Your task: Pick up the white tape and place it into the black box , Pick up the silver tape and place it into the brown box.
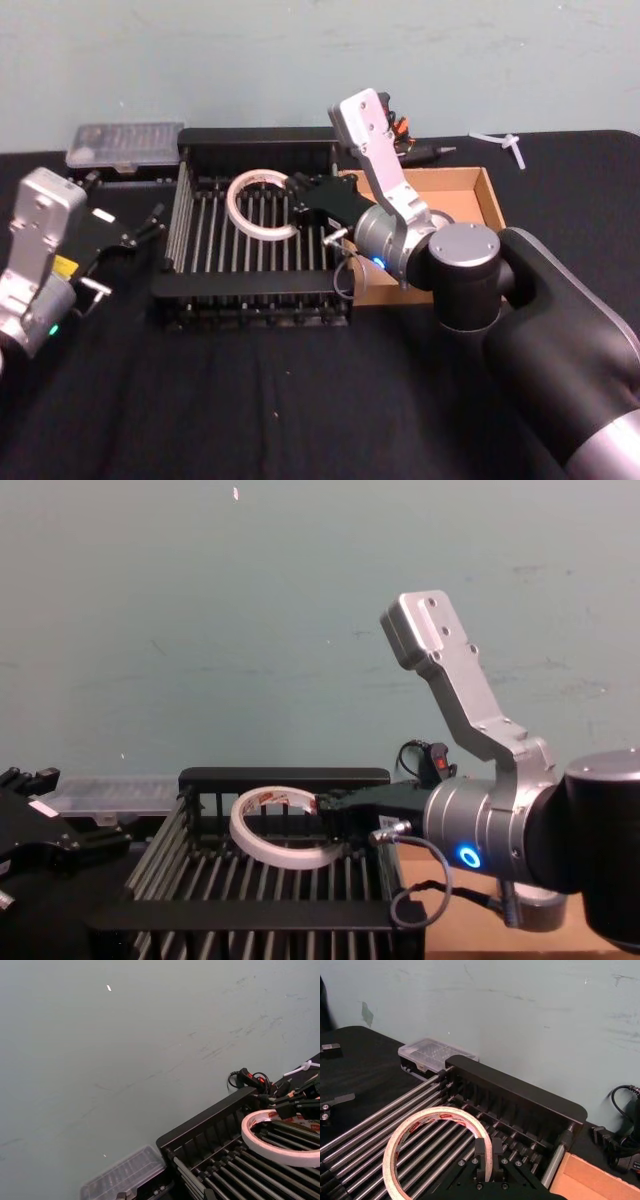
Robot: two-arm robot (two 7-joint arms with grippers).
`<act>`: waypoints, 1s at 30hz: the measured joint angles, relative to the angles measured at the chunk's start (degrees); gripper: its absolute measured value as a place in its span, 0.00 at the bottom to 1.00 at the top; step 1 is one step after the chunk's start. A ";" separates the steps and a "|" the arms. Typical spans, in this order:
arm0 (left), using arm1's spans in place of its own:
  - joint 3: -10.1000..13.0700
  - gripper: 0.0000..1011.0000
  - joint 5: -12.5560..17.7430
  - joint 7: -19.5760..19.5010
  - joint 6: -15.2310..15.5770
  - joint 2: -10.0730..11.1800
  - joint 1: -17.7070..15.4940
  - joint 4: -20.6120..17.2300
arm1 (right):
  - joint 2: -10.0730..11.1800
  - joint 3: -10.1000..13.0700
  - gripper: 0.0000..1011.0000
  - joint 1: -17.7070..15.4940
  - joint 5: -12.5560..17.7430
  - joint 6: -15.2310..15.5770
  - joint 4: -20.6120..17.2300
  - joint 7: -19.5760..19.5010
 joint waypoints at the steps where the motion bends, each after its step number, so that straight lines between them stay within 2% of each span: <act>1: 0.00 0.99 0.00 0.00 0.00 0.00 0.00 0.00 | 0.00 0.01 0.09 0.00 0.01 0.00 0.00 0.00; 12: 0.00 0.99 0.00 0.00 0.00 0.00 0.00 0.00 | 0.10 0.05 0.10 0.00 0.16 -0.03 -0.23 0.05; 17: 0.00 0.99 0.00 0.00 0.00 0.00 -0.01 0.00 | 0.13 0.05 0.22 -0.02 0.23 -0.04 -0.29 0.08; 20: 0.00 0.99 0.00 0.00 0.00 0.00 0.00 0.00 | 0.14 0.05 0.36 -0.03 0.28 -0.06 -0.33 0.10; 25: 0.00 0.99 0.00 0.00 0.00 0.00 0.00 0.00 | 0.17 0.05 0.47 -0.06 0.32 -0.08 -0.36 0.12; 30: 0.00 0.99 0.00 0.00 0.00 0.00 0.00 0.00 | 0.19 0.04 0.66 -0.08 0.36 -0.10 -0.39 0.13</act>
